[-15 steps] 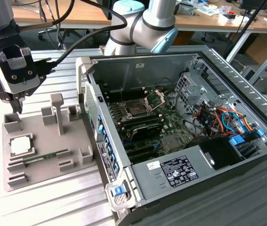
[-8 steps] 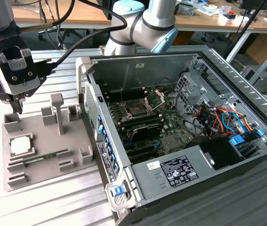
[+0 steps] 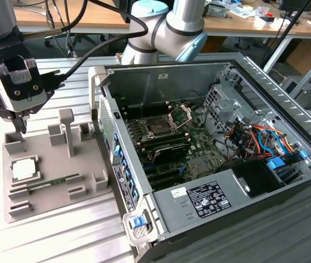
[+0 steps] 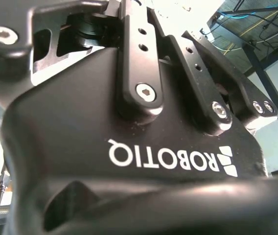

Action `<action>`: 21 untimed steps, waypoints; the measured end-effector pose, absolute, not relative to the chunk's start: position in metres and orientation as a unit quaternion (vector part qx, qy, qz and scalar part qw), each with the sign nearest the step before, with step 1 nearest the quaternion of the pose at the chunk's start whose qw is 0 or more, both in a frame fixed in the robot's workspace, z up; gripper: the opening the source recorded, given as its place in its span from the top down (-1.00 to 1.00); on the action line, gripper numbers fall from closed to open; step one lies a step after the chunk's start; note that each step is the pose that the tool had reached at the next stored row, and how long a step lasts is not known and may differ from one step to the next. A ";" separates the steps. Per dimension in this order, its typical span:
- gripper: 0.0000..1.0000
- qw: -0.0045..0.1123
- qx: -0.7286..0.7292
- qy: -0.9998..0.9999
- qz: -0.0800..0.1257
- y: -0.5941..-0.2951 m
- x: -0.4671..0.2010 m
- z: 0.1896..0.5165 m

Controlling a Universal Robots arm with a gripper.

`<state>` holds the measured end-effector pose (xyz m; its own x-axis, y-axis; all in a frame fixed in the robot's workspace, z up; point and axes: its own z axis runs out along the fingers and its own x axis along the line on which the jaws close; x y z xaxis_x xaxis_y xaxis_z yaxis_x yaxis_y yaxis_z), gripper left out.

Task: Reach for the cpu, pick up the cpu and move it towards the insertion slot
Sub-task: 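Reach for the cpu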

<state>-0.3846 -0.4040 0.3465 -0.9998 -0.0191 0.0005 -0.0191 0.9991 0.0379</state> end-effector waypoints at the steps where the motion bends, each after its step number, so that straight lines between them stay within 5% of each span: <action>1: 0.79 0.000 0.010 -1.000 -0.019 -0.404 -0.385 0.346; 21: 0.79 0.000 0.010 -1.000 -0.019 -0.406 -0.385 0.342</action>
